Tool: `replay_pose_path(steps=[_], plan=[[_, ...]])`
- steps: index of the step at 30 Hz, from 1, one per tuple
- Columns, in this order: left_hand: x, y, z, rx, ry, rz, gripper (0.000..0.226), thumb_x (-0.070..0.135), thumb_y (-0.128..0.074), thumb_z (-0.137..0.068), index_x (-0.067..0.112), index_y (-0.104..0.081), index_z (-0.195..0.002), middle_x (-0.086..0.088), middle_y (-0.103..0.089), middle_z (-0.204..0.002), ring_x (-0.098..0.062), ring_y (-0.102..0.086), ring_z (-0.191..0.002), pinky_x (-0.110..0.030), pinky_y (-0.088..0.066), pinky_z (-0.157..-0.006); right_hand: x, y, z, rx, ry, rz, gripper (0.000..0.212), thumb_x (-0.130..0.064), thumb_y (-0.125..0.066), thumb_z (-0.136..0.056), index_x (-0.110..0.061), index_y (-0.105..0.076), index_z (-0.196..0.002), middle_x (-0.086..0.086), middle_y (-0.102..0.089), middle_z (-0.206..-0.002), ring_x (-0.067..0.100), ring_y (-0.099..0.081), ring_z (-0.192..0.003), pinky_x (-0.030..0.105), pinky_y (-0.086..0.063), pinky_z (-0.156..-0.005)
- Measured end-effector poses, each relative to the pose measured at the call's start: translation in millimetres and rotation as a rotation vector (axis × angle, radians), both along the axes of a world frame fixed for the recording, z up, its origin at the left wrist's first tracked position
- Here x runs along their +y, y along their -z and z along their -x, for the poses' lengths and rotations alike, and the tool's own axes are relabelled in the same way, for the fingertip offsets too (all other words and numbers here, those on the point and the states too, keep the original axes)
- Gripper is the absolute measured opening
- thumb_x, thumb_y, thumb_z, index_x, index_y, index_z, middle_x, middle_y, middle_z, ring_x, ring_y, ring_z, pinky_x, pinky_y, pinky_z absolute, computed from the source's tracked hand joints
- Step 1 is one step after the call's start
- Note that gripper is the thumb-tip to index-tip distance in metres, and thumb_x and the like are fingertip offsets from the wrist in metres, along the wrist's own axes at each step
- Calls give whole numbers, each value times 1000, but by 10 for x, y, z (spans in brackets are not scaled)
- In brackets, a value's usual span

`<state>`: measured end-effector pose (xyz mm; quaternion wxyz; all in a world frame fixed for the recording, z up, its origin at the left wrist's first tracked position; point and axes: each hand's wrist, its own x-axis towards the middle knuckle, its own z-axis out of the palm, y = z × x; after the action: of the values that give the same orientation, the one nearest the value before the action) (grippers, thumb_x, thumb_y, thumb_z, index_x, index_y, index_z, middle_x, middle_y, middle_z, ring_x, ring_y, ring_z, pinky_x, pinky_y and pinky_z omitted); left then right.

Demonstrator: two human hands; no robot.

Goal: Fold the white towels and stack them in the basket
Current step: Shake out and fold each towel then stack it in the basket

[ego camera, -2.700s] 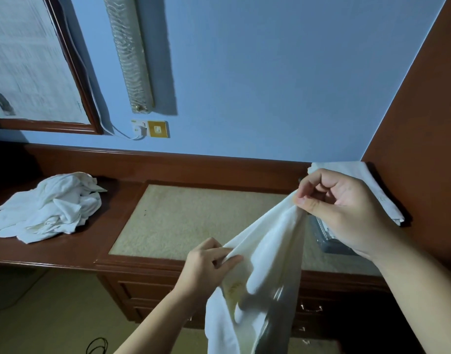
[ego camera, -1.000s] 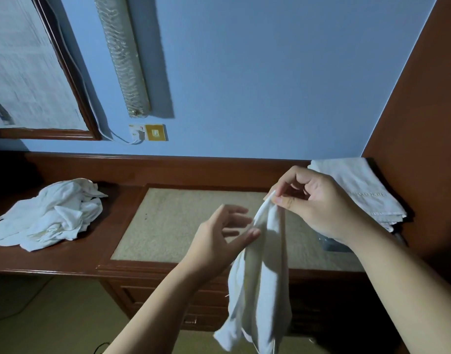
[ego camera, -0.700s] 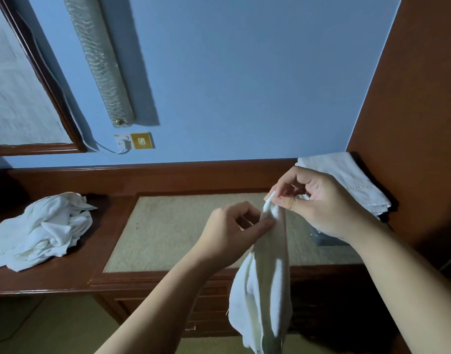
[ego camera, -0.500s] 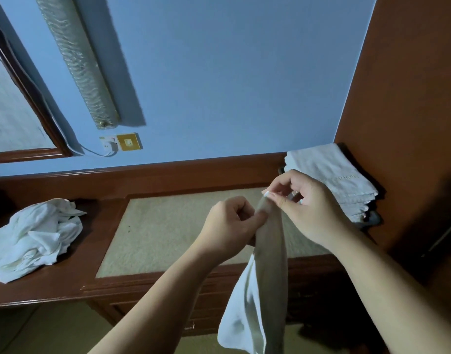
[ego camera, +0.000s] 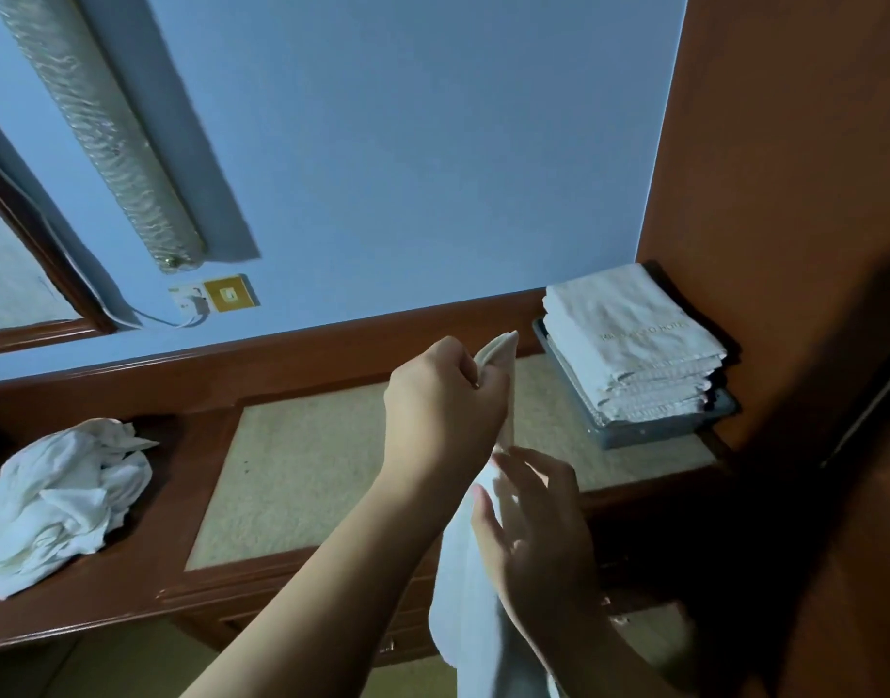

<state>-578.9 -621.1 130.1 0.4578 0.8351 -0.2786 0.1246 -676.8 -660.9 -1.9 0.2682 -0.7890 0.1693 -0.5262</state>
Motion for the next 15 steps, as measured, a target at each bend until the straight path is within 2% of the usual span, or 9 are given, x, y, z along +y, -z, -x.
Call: replay_pose_path(steps=[4, 8, 11, 15], plan=[[2, -94, -13, -19, -21, 30, 40, 42, -64, -88, 10, -56, -66, -1, -56, -55, -25, -54, -56, -39, -46, -52, -138, 20, -12, 29, -6, 86, 36, -19, -80, -92, -4, -73, -124, 8, -71, -121, 16, -69, -111, 31, -60, -90], [5, -116, -50, -8, -49, 50, 41, 43, -70, -89, 11, -58, -66, -2, -58, -55, -25, -55, -58, -33, -43, -50, -204, 19, -42, 36, -9, 47, 29, -18, -78, -91, -8, -75, -118, 4, -70, -116, 14, -68, -107, 22, -54, -96], [-18, -118, -39, 8, -56, 59, 42, 46, -70, -88, 11, -60, -67, -2, -60, -56, -25, -55, -58, -36, -47, -52, -190, -22, -128, 2, -27, 37, 27, -15, -79, -90, -9, -76, -117, 2, -69, -118, 11, -67, -110, 23, -53, -97], [-39, -122, -89, 43, -95, 64, 36, 42, -70, -87, 13, -61, -67, 0, -61, -58, -23, -59, -58, -43, -55, -56, -188, -39, -270, -19, 24, 59, 29, -22, -75, -93, -6, -76, -117, 6, -72, -119, 15, -69, -109, 29, -56, -97]])
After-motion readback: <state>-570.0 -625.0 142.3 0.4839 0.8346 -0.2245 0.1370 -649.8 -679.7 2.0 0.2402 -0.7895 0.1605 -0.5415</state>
